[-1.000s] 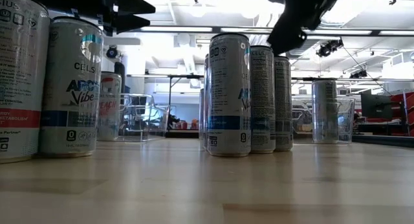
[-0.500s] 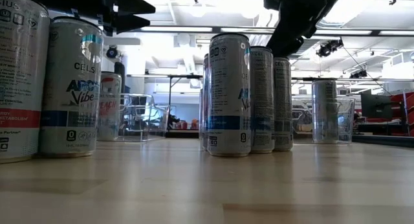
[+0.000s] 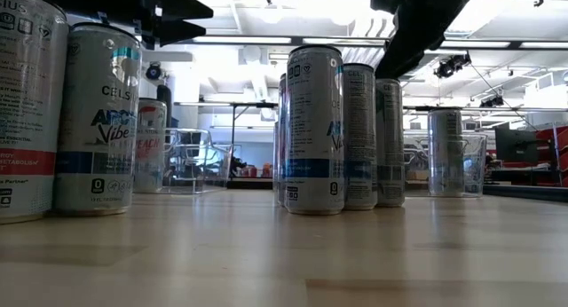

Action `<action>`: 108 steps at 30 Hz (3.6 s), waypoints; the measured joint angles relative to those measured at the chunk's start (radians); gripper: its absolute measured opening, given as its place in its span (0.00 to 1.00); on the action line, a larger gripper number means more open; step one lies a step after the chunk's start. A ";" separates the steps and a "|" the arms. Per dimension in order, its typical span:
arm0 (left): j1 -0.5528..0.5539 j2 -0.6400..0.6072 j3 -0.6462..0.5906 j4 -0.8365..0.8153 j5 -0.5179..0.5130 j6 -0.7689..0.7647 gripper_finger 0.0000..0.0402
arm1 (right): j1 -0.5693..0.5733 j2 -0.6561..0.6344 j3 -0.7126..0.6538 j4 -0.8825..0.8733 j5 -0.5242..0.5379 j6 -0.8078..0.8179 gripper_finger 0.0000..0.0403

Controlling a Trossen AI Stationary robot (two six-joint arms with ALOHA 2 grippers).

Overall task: Sort soda cans
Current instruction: Put the white-pink soda can into the top left transparent bin

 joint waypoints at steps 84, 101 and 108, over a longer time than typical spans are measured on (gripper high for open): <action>0.000 0.000 0.000 0.000 0.000 0.000 0.74 | 0.011 -0.016 0.000 -0.142 0.030 0.072 0.58; 0.000 0.000 0.000 -0.001 0.046 0.000 0.74 | -0.049 -0.071 0.209 -0.139 0.159 -0.108 0.58; -0.001 0.000 0.000 0.000 0.123 0.000 0.74 | -0.168 0.045 0.277 0.000 -0.040 -0.266 0.58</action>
